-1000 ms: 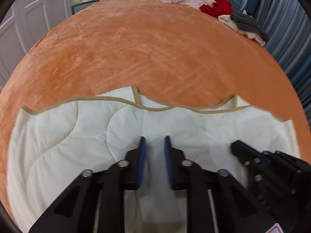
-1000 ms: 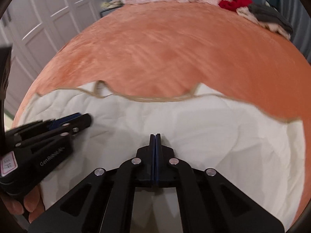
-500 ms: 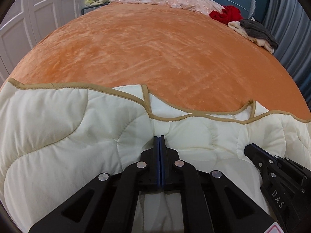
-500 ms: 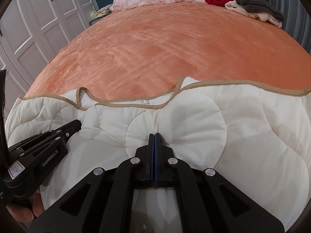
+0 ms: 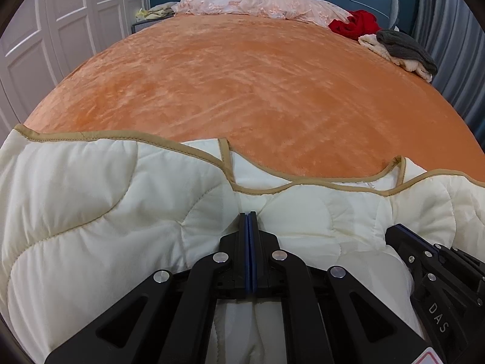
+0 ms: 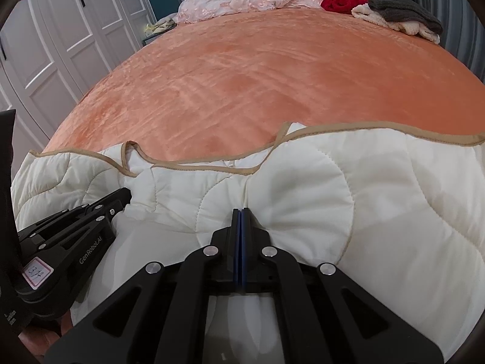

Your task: Fold large clothes

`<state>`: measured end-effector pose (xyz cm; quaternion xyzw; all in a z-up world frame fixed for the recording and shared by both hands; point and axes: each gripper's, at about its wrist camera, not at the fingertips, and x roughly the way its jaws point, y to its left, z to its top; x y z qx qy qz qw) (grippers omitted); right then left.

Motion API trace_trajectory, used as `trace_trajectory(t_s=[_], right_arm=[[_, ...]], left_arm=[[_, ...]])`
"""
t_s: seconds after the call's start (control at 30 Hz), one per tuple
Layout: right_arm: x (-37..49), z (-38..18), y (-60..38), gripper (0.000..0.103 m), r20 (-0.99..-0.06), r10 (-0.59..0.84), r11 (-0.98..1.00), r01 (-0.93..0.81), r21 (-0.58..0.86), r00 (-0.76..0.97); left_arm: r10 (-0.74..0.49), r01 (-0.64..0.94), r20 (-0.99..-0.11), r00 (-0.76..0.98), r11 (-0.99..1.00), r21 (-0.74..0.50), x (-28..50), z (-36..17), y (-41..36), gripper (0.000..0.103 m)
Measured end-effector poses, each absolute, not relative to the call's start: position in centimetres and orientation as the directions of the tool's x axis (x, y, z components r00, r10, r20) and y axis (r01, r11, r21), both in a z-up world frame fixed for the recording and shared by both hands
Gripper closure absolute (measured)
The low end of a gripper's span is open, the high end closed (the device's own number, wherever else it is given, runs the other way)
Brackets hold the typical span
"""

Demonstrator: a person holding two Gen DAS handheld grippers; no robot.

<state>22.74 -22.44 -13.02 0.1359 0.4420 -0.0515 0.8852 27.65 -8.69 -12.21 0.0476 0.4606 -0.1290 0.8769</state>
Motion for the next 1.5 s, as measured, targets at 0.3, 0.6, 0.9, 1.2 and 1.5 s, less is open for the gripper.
trace_trajectory(t_s=[0.3, 0.6, 0.9, 1.2, 1.5], right_arm=[[21.6, -10.0, -23.4, 0.102, -0.801, 0.029, 0.934, 0.270, 0.235, 0.598], [11.9, -6.6, -18.0, 0.093, -0.780, 0.187, 0.942, 0.115, 0.314, 0.597], [12.2, -10.6, -16.7, 0.097, -0.829, 0.139, 0.947, 0.171, 0.270, 0.541], [12.0, -11.7, -16.2, 0.098, -0.800, 0.111, 0.948, 0.178, 0.263, 0.589], [12.0, -11.5, -16.2, 0.098, -0.797, 0.106, 0.944, 0.191, 0.268, 0.595]], left_arm=[[-0.257, 0.260, -0.840, 0.477, 0.955, -0.144, 28.3, -11.2, -7.4, 0.097], [-0.390, 0.284, -0.800, 0.456, 0.916, -0.285, 19.1, -6.0, -1.5, 0.093], [-0.334, 0.276, -0.836, 0.436, 0.933, -0.229, 16.9, -9.6, -2.8, 0.093], [-0.301, 0.292, -0.814, 0.497, 0.941, -0.170, 16.2, -10.7, -3.3, 0.093], [-0.289, 0.290, -0.814, 0.503, 0.944, -0.156, 15.7, -10.5, -3.8, 0.093]])
